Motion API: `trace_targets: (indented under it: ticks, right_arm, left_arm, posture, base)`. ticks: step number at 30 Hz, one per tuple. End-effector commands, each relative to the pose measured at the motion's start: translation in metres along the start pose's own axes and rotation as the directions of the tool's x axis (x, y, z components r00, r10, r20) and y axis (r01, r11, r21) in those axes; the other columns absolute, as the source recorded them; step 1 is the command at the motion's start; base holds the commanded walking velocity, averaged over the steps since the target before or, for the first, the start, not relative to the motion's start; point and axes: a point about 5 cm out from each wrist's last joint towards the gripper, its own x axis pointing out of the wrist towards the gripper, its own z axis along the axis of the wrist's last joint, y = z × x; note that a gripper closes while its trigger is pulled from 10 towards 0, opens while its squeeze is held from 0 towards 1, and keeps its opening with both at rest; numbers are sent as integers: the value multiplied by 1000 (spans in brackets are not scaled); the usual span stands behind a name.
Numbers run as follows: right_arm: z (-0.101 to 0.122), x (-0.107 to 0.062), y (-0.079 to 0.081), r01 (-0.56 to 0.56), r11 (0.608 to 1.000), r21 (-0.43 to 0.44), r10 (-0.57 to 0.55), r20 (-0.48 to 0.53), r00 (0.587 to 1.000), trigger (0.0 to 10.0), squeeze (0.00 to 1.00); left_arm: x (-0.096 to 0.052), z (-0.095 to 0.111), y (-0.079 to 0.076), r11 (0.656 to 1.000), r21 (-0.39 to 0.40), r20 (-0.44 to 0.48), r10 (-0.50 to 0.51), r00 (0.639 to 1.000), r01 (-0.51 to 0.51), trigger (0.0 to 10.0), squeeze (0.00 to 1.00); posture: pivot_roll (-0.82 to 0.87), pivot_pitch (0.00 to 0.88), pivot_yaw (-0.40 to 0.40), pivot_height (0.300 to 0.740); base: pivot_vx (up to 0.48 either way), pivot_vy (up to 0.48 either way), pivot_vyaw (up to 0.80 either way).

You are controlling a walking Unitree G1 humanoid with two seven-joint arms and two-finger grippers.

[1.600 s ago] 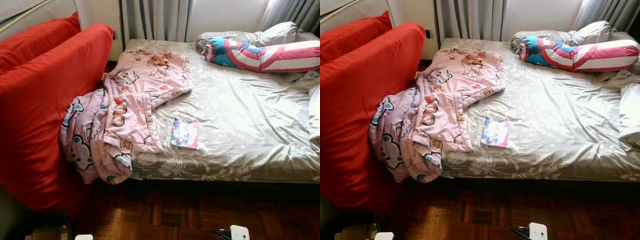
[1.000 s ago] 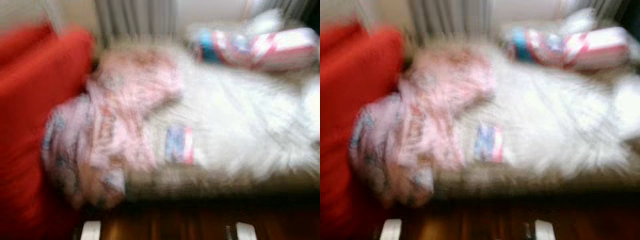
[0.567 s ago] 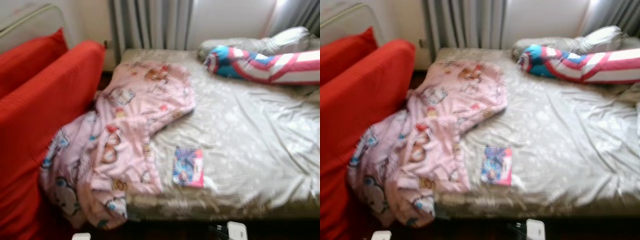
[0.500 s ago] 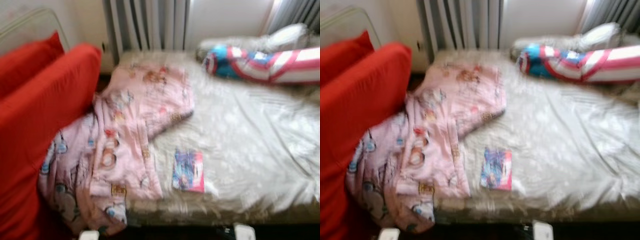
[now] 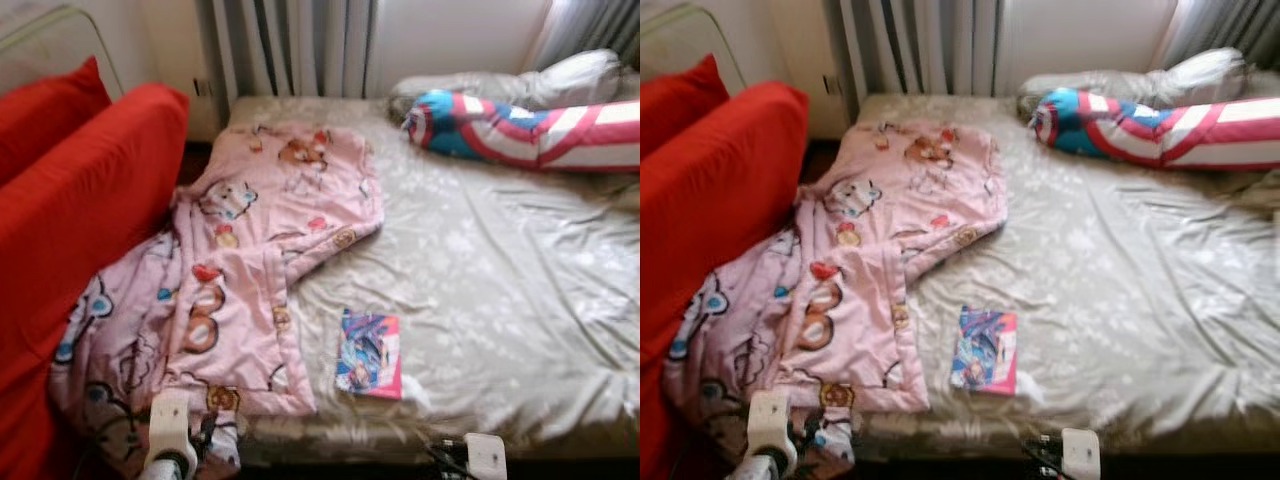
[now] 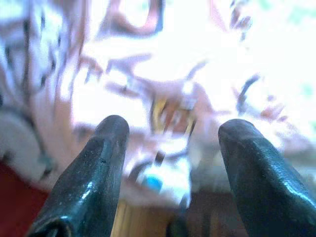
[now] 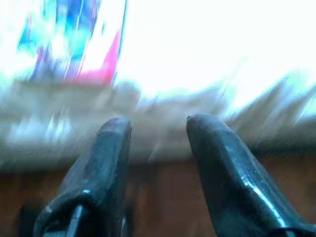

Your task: Clean up the room

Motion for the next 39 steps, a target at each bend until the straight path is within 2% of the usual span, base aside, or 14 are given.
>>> trace_targets:
  ticks: [1,7,11,13,17,23,34,39]
  right_arm:
    - [46,11,-16,19,999,-33,-11,208,978,10000,0]
    - [59,4,-16,15,1000,-25,-7,327,945,10000,0]
    - [62,-7,-20,61,996,72,-84,392,916,10000,0]
    - [61,-9,-18,59,996,71,-82,392,916,10000,0]
    - [58,-8,-10,45,996,76,-71,376,924,10000,0]
    - [64,-9,-4,18,997,77,-47,388,920,10000,0]
    - [64,-8,-12,68,996,53,-83,344,935,10000,0]
    - [68,-7,-13,74,996,52,-88,342,936,10000,0]
  left_arm:
    - [-5,3,5,1000,-5,64,3,998,-3,10000,0]
    - [-16,5,12,1000,8,154,3,988,-4,10000,0]
    - [-37,26,10,999,24,316,15,949,-24,10000,0]
    - [-37,34,6,1000,7,346,19,938,-23,10000,0]
    - [-30,50,-13,1000,-1,393,-21,919,23,10000,0]
    - [-28,54,-21,998,-2,380,-53,923,58,10000,0]
    - [-33,52,-21,998,-9,343,-54,938,60,10000,0]
    - [-34,55,-21,998,-13,338,-50,940,58,10000,0]
  posture:
    - [-109,57,-50,740]
    - [-110,54,-56,740]
    - [-117,42,-65,740]
    - [-115,40,-66,740]
    - [-120,32,-70,740]
    - [-133,20,-68,740]
    - [-132,16,-67,740]
    - [-131,35,-69,710]
  base:
    - [0,0,0]
    - [0,0,0]
    - [0,0,0]
    - [0,0,0]
    - [0,0,0]
    - [0,0,0]
    - [0,0,0]
    - [0,0,0]
